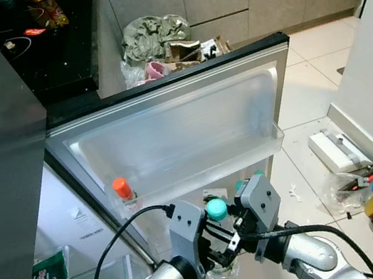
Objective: Restocking fridge
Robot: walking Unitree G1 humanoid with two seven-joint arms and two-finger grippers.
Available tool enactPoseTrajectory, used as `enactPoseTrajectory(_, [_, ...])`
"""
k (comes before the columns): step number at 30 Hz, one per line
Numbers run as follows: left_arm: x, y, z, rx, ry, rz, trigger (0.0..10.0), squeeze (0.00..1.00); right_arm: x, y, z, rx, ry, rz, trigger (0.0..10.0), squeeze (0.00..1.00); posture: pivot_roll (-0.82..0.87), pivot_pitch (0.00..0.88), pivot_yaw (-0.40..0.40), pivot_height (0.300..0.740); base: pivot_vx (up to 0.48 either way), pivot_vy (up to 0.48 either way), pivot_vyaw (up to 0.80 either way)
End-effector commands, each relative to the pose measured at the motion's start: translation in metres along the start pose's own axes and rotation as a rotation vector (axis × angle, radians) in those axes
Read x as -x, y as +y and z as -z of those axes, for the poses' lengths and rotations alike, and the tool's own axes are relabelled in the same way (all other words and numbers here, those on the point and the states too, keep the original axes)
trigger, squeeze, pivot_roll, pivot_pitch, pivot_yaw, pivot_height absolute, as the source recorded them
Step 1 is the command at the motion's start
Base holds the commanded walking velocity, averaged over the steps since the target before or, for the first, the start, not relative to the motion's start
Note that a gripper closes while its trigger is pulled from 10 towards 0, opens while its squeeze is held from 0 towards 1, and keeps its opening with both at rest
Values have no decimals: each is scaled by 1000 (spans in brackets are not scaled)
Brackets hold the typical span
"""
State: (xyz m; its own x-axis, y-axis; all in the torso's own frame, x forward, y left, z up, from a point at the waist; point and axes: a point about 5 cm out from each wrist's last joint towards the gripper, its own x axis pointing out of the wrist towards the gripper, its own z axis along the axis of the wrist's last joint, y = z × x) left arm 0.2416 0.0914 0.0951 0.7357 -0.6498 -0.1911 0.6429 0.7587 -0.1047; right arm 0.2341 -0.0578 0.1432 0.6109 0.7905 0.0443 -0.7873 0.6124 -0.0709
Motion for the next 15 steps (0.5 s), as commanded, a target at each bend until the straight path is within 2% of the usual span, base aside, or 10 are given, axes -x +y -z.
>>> enactPoseTrajectory(1, [4, 3, -16, -36, -67, -25, 10000, 0, 6, 6, 23, -48, 105, -30, 10000, 0, -81, 179, 67, 677, 0, 0, 0])
enactPoseTrajectory(6, [6, 1, -12, -39, -52, -17, 10000, 0, 1, 3, 19, -62, 90, -16, 10000, 0, -79, 181, 68, 677, 0, 0, 0])
enactPoseTrajectory(7, [6, 1, -12, -39, -50, -17, 7608, 0, 0, 4, 19, -58, 97, -21, 10000, 0, -79, 181, 68, 677, 0, 0, 0])
enactPoseTrajectory(8, [6, 1, -12, -39, -50, -17, 7608, 0, 0, 4, 19, -58, 97, -21, 10000, 0, -79, 181, 68, 677, 0, 0, 0])
enactPoseTrajectory(9, [6, 1, -11, -40, -45, -17, 9098, 0, 1, 5, 21, -53, 105, -27, 10000, 0, -77, 182, 68, 677, 0, 0, 0])
enactPoseTrajectory(11, [7, 1, -11, -40, -43, -18, 9098, 0, 1, 5, 22, -52, 107, -28, 10000, 0, -77, 182, 68, 677, 0, 0, 0])
enactPoseTrajectory(12, [7, 2, -11, -40, -40, -19, 6431, 0, 2, 5, 23, -52, 108, -26, 10000, 0, -76, 182, 67, 677, 0, 0, 0])
enactPoseTrajectory(13, [7, 2, -11, -40, -38, -21, 4863, 0, 2, 4, 23, -52, 108, -22, 10000, 0, -76, 182, 67, 677, 0, 0, 0])
enactPoseTrajectory(14, [7, 3, -11, -39, -37, -22, 4863, 0, 2, 4, 23, -51, 108, -19, 10000, 0, -78, 181, 67, 677, 0, 0, 0])
enactPoseTrajectory(15, [7, 3, -10, -40, -35, -23, 3608, 0, 2, 3, 22, -49, 107, -15, 10000, 0, -79, 181, 67, 677, 0, 0, 0])
